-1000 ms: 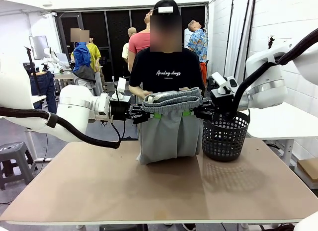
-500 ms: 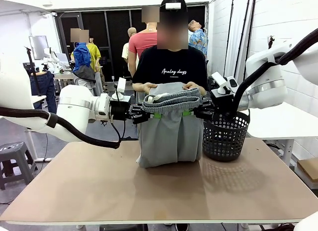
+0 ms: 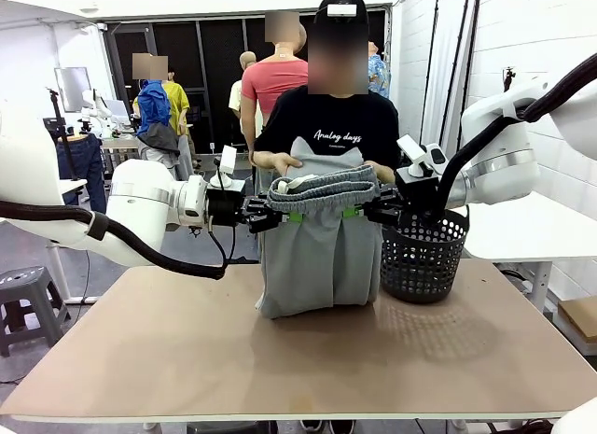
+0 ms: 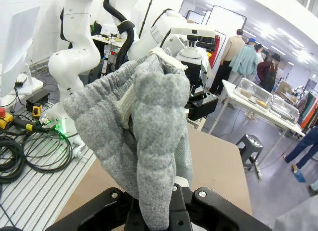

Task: Fold the training pants.
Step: Release the ends of the Training pants and then grab the overlapped ends.

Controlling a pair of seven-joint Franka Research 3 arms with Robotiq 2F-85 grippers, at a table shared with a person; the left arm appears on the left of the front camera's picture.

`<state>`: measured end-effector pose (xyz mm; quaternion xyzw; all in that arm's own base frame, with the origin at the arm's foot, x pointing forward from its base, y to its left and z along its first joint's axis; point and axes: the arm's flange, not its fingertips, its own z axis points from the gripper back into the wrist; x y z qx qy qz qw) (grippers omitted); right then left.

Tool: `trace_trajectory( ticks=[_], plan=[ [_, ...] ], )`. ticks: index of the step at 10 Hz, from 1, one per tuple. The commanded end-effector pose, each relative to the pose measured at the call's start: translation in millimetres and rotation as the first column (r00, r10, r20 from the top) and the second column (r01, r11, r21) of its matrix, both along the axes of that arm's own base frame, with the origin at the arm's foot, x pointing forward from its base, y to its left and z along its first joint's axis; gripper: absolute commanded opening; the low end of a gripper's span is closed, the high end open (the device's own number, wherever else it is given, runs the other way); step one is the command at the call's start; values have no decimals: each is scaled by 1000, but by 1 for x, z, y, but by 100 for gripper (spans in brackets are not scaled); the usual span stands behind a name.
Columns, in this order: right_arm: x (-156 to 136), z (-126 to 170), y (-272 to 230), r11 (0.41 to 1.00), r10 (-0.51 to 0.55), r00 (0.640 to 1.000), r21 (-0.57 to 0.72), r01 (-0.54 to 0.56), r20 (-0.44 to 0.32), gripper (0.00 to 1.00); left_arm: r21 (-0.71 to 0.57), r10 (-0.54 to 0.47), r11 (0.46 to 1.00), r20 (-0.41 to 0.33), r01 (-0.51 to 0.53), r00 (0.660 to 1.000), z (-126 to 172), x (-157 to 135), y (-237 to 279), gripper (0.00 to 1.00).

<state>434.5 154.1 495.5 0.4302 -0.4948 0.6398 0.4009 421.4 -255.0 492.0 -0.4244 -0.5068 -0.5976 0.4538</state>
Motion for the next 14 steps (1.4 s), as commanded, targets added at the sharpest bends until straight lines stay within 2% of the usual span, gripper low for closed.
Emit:
trace_trajectory(
  ticks=[1, 14],
  plan=[
    [-1, 0, 1, 1000, 4, 1000, 7, -4, 8, 0, -2, 11, 1000, 9, -11, 1000, 4, -1, -1, 0],
    [-1, 0, 1, 1000, 4, 1000, 7, -4, 8, 0, -2, 11, 1000, 9, -11, 1000, 4, -1, -1, 0]
  ],
)
